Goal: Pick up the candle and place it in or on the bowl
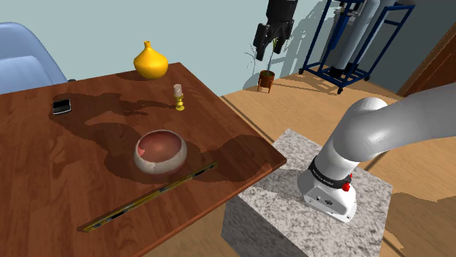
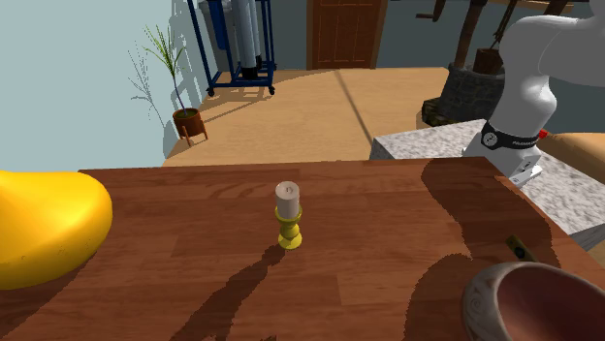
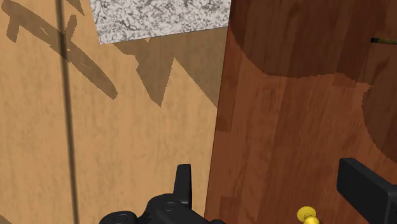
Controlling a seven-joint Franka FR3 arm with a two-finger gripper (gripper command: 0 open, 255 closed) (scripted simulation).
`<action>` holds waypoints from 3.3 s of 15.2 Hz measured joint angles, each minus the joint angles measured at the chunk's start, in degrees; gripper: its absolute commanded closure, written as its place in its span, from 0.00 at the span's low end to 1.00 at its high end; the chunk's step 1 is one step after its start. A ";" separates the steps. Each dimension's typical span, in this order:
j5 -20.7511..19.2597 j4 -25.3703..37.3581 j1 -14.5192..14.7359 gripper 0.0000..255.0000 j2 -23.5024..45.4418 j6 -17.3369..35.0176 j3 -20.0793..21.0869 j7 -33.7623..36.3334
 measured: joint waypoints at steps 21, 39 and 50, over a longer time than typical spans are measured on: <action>0.14 18.28 1.15 0.00 39.75 19.21 8.10 14.22; -4.35 38.55 4.26 0.00 66.84 24.46 8.69 21.81; -4.39 38.20 4.26 1.00 66.98 25.02 8.67 21.82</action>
